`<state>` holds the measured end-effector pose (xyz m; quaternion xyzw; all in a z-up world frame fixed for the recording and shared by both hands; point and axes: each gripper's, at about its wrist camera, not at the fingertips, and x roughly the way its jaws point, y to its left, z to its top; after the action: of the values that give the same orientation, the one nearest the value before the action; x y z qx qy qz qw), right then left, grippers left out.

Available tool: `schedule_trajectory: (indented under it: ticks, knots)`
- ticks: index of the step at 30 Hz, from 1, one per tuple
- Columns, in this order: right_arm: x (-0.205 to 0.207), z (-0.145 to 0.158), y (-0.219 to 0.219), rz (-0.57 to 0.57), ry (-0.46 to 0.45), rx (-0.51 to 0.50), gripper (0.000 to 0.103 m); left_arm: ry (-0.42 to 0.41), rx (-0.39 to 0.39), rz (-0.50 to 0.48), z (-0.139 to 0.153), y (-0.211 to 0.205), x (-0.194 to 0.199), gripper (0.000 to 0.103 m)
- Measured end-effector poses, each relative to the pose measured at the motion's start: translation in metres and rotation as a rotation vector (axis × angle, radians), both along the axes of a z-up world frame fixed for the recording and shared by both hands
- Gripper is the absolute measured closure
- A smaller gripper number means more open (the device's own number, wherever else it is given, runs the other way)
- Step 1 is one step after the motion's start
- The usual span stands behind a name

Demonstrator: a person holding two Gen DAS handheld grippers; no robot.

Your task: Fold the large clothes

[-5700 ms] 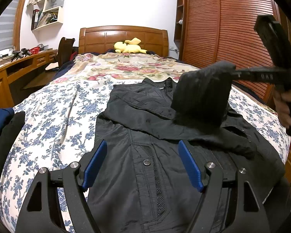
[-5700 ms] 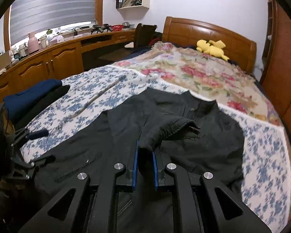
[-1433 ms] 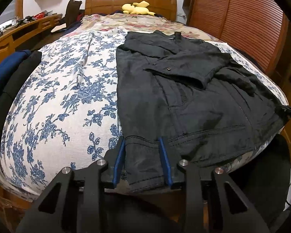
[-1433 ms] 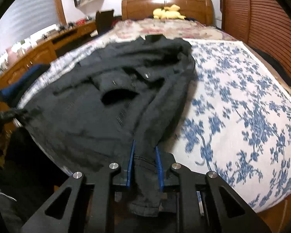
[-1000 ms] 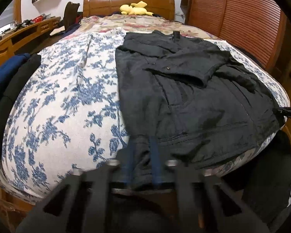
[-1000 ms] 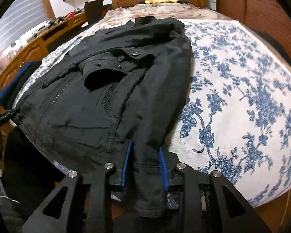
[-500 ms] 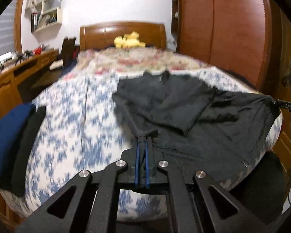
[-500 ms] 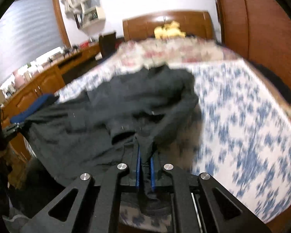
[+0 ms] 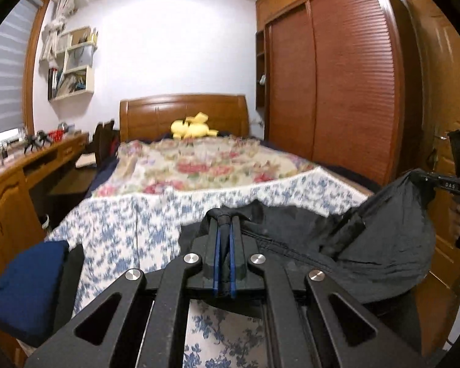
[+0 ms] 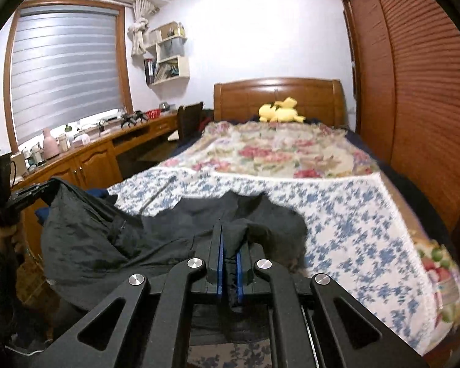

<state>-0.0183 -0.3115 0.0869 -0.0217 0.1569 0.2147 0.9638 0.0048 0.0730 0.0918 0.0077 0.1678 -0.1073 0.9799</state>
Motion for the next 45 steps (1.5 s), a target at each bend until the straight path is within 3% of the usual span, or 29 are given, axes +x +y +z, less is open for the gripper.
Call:
schedule_trajectory:
  ticks: [7, 12, 20, 30, 33, 37, 45]
  knots:
    - [-0.062, 0.013, -0.026, -0.011, -0.082, 0.013, 0.098, -0.087, -0.004, -0.011, 0.034, 0.0, -0.03, 0.098]
    - [-0.055, -0.019, -0.02, -0.035, -0.057, -0.037, 0.098, -0.033, -0.018, 0.015, 0.014, 0.005, -0.004, 0.098]
    - [0.041, -0.069, 0.004, -0.101, 0.056, -0.051, 0.098, 0.078, -0.044, 0.067, -0.044, 0.009, 0.082, 0.098]
    - [0.172, -0.071, 0.031, -0.2, 0.038, -0.079, 0.097, 0.092, -0.003, 0.09, -0.061, 0.007, 0.167, 0.098]
    - [0.206, -0.086, 0.049, -0.222, 0.055, -0.099, 0.097, 0.088, 0.012, 0.106, -0.071, 0.002, 0.19, 0.098]
    - [0.239, -0.105, 0.069, -0.228, 0.095, -0.127, 0.097, 0.102, -0.026, 0.096, -0.09, 0.003, 0.211, 0.098]
    - [0.267, -0.121, 0.093, -0.25, 0.17, -0.177, 0.097, 0.142, 0.012, 0.072, -0.126, -0.003, 0.239, 0.097]
